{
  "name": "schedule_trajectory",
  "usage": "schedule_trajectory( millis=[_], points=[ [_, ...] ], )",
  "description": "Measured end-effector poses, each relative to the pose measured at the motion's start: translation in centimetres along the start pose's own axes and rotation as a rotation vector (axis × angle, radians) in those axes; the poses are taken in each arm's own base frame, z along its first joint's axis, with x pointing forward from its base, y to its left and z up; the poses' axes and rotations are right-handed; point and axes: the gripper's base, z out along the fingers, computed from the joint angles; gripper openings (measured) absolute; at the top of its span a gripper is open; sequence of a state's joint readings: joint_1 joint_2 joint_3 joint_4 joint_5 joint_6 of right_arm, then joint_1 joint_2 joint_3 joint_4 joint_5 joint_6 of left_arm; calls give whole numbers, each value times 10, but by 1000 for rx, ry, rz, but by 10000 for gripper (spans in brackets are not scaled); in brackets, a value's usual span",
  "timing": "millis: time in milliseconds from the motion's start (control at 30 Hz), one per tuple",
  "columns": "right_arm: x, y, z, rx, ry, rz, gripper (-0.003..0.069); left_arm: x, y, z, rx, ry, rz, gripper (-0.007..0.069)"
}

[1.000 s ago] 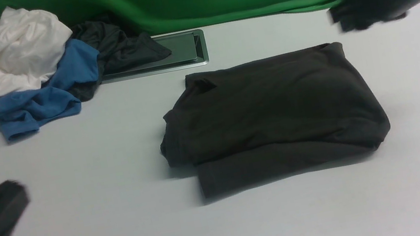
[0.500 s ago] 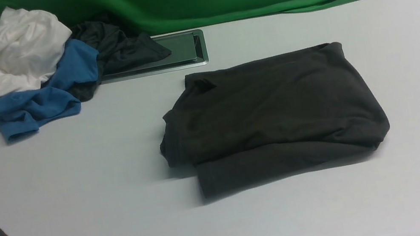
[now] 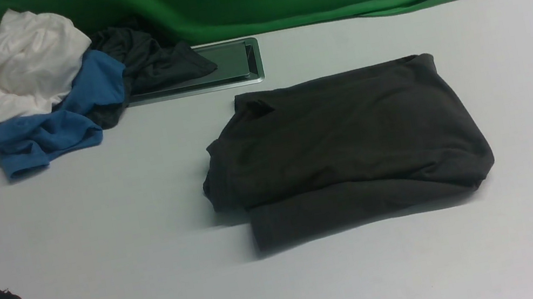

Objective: Fold a long-sleeved shirt on a white desktop.

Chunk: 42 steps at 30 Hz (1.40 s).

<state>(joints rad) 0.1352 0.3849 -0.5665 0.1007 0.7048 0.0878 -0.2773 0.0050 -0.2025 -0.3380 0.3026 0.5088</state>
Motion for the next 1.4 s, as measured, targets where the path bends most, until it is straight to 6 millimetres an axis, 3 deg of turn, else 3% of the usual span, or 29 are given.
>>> schedule_trajectory(
  millis=[400,500,667,700,800,967,1400],
  points=[
    [-5,-1,-5,5,-94,-19,171,0,0,0,0,0,0,19],
    [-5,-2,-7,10,-173,-25,92,0,0,0,0,0,0,19],
    [24,-10,-2,46,-244,-24,34,0,0,0,-1,0,2,19],
    [44,-16,5,76,-276,-48,33,0,0,0,-1,0,2,19],
    [73,-23,19,103,-296,-81,33,0,0,0,-1,0,2,19],
    [109,-31,35,110,-323,-96,33,0,0,0,-1,0,3,19],
    [120,-32,39,113,-247,-83,48,0,0,-1,-3,-8,7,19]
  ],
)
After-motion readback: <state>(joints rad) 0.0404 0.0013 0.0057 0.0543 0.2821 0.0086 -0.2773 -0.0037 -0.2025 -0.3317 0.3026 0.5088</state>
